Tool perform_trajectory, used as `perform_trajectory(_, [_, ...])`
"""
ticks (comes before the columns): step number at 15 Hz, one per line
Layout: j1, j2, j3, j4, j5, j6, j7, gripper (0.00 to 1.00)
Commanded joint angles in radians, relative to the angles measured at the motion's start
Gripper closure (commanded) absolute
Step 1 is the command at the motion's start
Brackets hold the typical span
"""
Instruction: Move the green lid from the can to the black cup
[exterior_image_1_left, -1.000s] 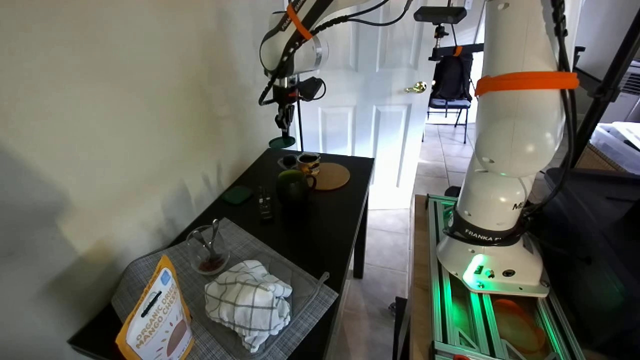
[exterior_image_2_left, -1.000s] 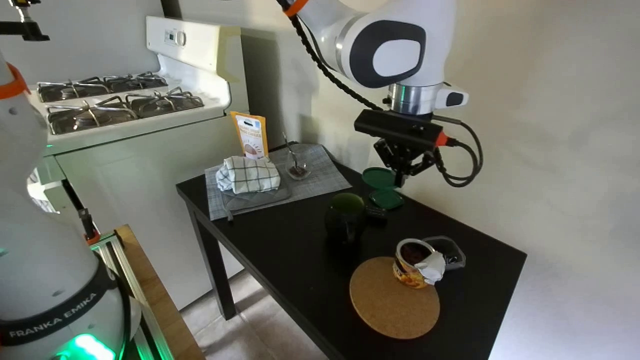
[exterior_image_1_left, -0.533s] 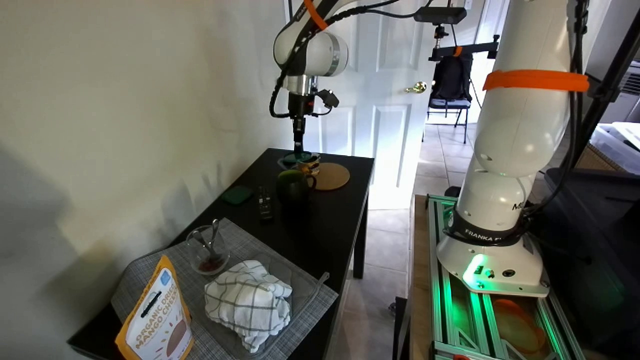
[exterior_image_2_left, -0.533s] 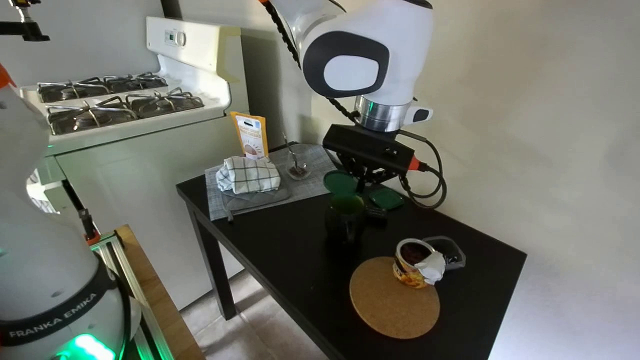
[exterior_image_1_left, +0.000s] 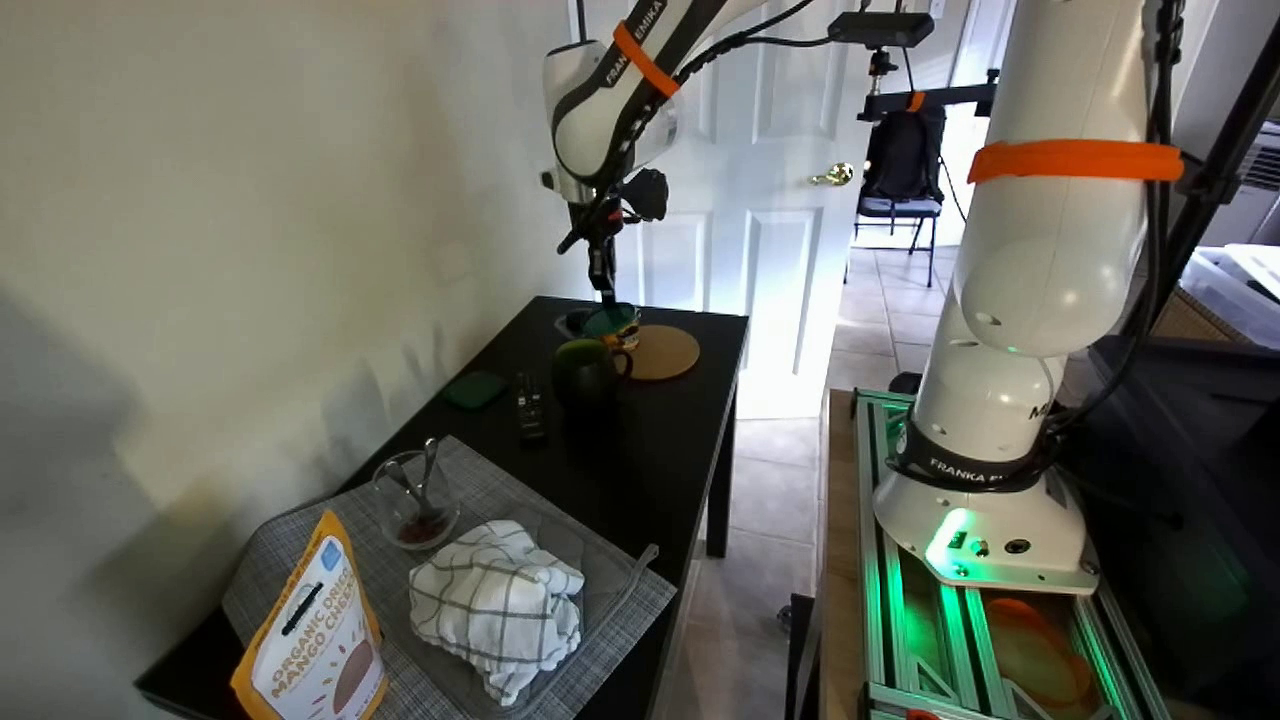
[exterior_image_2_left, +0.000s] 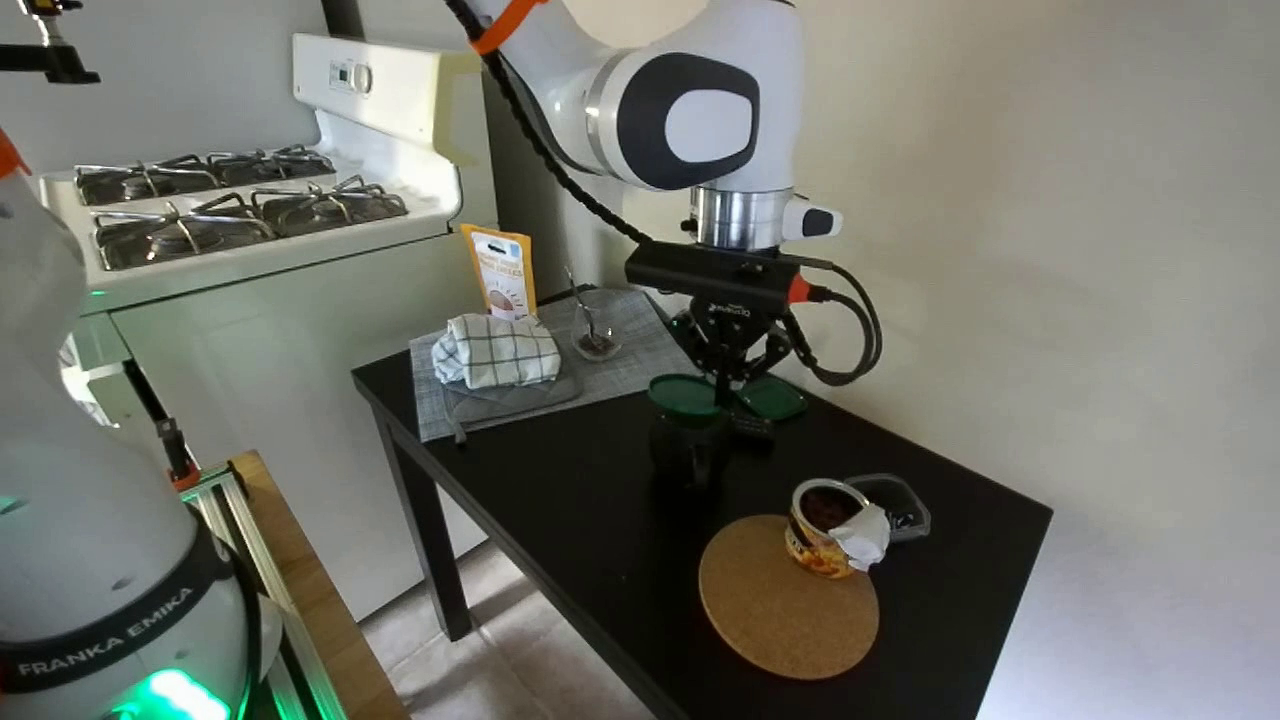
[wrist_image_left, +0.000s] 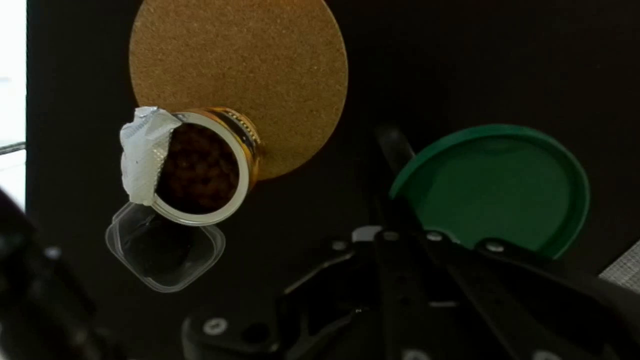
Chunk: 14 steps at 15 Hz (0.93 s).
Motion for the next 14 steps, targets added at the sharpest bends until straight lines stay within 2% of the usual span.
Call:
perform_trajectory(1, [0.056, 0.025, -0.001, 0.025, -0.072, -0.01, 0.166, 1.0])
perform_trajectory(7, [0.079, 0.016, -0.008, -0.029, -0.033, 0.042, 0.293, 1.0])
perform_trajectory(14, [0.09, 0.043, -0.03, -0.067, -0.142, 0.172, 0.525, 1.0])
